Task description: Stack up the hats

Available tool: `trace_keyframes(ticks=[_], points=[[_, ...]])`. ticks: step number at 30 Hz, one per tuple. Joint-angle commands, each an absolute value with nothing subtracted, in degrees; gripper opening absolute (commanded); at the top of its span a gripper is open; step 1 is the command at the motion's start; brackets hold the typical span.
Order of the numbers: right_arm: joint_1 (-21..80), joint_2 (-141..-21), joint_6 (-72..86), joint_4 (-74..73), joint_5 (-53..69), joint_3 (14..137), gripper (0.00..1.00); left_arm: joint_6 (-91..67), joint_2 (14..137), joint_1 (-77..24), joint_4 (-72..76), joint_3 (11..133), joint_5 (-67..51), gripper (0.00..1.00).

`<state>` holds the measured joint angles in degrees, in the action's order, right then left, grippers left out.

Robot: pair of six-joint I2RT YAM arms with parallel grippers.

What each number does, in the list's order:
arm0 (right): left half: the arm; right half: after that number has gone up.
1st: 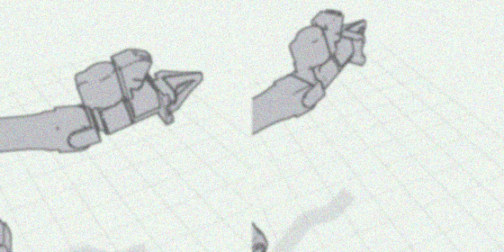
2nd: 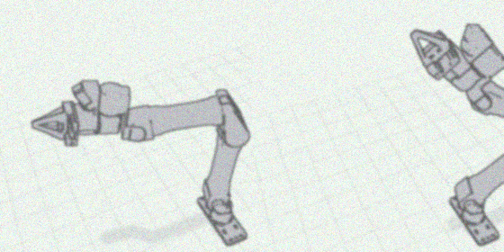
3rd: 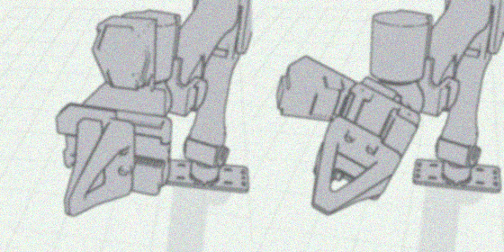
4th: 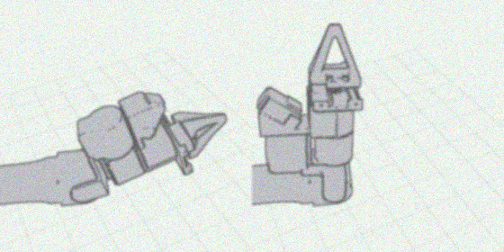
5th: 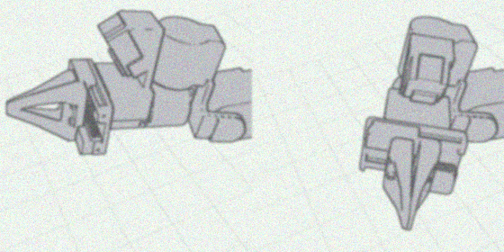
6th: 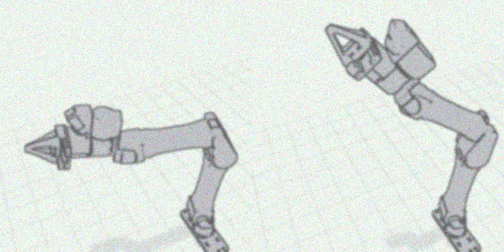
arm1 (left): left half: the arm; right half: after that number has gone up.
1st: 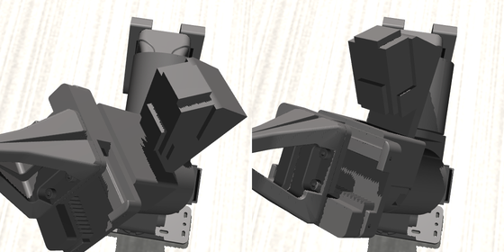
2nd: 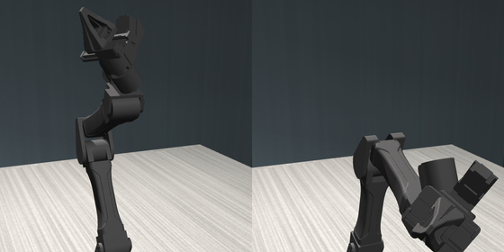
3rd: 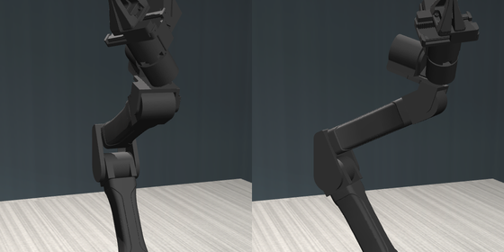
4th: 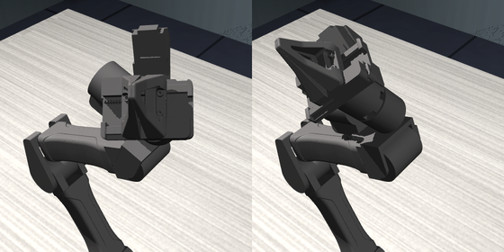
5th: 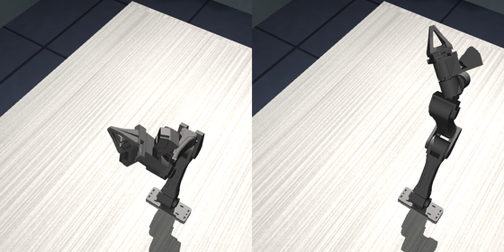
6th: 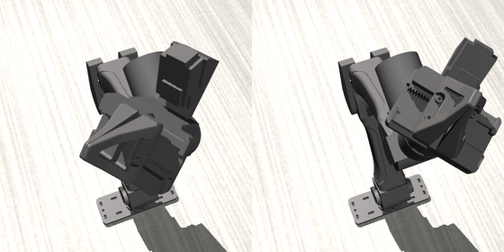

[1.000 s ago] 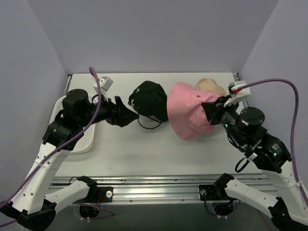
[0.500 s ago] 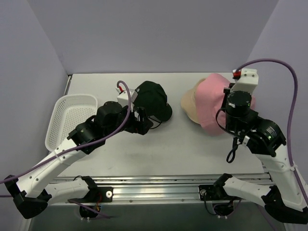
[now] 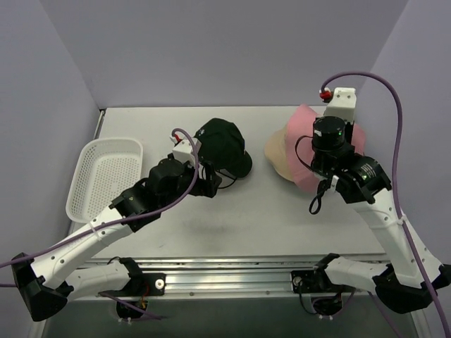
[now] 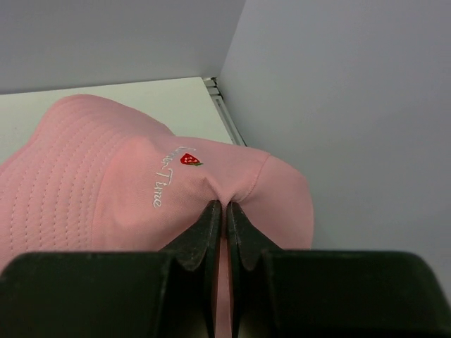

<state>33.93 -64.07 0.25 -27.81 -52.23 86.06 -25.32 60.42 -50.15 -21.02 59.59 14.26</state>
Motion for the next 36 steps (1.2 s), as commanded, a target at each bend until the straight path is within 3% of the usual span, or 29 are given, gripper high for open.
trace_keyframes(ticks=[1, 11, 16, 30, 36], points=[[31.5, -66.7, -1.0, -24.8, -53.4, 84.9, 0.0, -22.1, 57.8, -50.4, -15.1, 59.9, 18.4, 0.94], [26.1, -68.7, -4.5, -21.9, -49.9, 85.4, 0.0, -19.7, 46.6, -50.4, -6.1, 48.3, 24.3, 0.94], [24.5, -72.6, -7.7, -18.5, -46.8, 85.3, 0.0, -18.6, 47.8, -50.6, -6.2, 48.7, 19.6, 0.94], [23.1, -90.9, -18.3, -17.9, -41.4, 99.6, 0.0, -18.8, 47.4, -50.7, -8.1, 48.2, 21.6, 0.94], [24.1, -94.8, -19.9, -19.3, -38.0, 99.1, 0.0, -18.7, 47.1, -50.7, -8.1, 47.9, 22.0, 0.94]])
